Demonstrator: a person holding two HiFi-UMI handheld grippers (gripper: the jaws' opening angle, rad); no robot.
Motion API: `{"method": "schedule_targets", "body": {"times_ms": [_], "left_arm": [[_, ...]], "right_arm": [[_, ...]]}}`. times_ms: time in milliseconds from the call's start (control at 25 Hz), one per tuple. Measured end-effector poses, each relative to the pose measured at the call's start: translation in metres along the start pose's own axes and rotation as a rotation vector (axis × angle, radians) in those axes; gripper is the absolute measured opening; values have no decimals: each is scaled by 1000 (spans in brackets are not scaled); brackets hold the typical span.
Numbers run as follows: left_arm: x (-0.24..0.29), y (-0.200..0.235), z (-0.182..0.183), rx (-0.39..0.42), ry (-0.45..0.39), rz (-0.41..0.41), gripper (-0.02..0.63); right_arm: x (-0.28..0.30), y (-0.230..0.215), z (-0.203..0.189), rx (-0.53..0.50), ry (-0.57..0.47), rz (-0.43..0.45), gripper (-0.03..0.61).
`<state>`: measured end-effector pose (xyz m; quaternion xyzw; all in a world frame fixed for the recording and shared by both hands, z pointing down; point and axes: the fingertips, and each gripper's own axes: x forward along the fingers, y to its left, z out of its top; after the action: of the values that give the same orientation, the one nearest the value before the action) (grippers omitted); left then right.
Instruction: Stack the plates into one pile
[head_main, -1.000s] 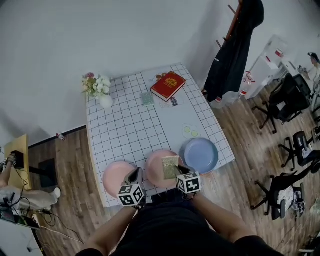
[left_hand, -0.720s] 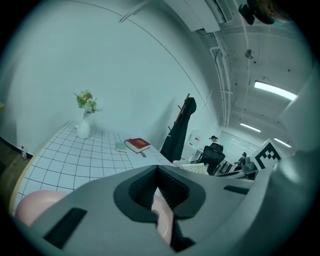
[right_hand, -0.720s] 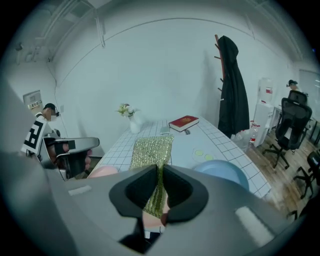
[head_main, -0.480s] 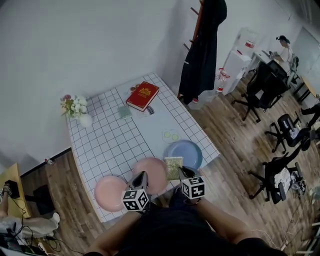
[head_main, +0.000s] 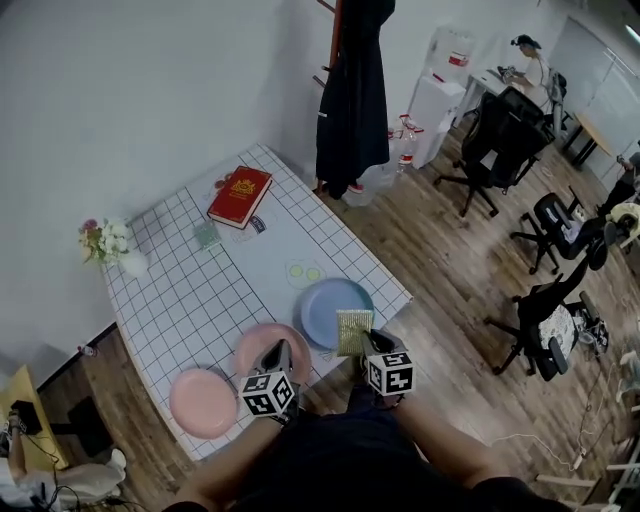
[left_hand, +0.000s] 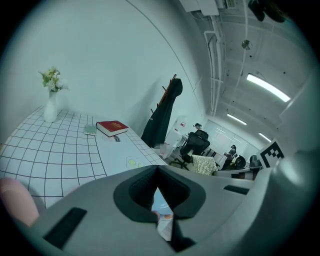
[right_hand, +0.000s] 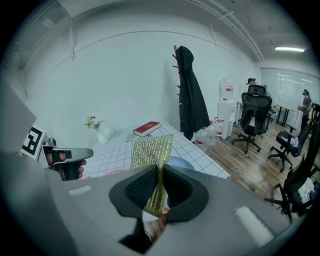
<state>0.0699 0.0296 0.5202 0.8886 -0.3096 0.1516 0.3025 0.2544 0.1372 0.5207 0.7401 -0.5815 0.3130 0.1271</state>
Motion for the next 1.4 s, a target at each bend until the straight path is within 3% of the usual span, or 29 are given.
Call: {"method": "schedule_targets", "body": {"times_ms": [280,680,880,1080,1400], "left_arm": [[47,-28,-3,-45,8,91,-5],[83,-34,-31,-226,-21,337,-5],[79,-26,-50,-306,-37,482,-5],[75,-21,-80,-436,-45,583,5],[94,-27,-140,-633,31,565,65]], "right_arm": [[22,-65,15,8,20,45,54],[92,-115,59,-114,82,247,54],[129,-110,61,-190,147,361,54],[162,-87,54,-292,201,463,54],[206,-39,24,-418,289,549,54]]}}
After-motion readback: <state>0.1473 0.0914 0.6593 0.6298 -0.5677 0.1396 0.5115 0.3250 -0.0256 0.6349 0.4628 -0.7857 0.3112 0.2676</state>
